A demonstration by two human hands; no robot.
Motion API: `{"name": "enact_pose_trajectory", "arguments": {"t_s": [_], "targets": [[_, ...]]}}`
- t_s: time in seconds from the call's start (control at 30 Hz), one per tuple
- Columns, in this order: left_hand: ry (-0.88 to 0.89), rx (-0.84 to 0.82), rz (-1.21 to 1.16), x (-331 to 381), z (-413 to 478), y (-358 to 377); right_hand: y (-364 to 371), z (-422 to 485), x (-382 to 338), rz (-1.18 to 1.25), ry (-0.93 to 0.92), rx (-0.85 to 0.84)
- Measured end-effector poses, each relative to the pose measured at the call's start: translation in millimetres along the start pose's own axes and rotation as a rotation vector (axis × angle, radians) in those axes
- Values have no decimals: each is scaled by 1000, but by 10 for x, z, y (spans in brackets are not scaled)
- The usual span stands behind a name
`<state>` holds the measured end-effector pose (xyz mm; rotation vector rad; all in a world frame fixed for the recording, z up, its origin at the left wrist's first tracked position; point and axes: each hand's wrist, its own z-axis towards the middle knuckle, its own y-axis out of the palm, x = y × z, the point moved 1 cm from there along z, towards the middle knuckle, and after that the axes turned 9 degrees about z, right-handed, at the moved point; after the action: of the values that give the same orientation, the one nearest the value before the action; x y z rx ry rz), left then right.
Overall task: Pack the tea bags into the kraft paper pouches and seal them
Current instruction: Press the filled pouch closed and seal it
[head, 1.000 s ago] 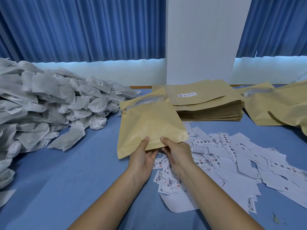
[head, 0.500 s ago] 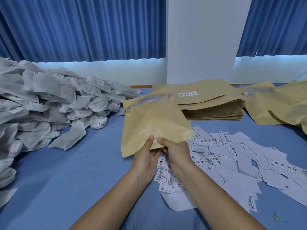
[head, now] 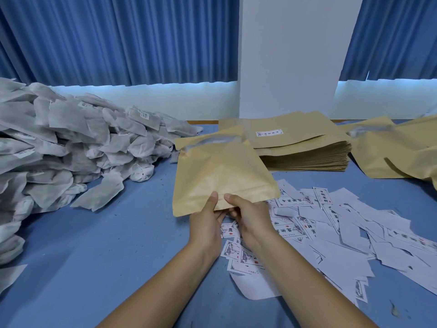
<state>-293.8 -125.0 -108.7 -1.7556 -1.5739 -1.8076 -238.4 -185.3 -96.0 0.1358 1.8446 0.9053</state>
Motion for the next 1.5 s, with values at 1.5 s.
{"name": "enact_pose_trajectory", "arguments": {"t_s": [1.5], "targets": [[738, -328, 536, 509, -384, 1245, -629, -352, -1604, 404, -303, 168]]}}
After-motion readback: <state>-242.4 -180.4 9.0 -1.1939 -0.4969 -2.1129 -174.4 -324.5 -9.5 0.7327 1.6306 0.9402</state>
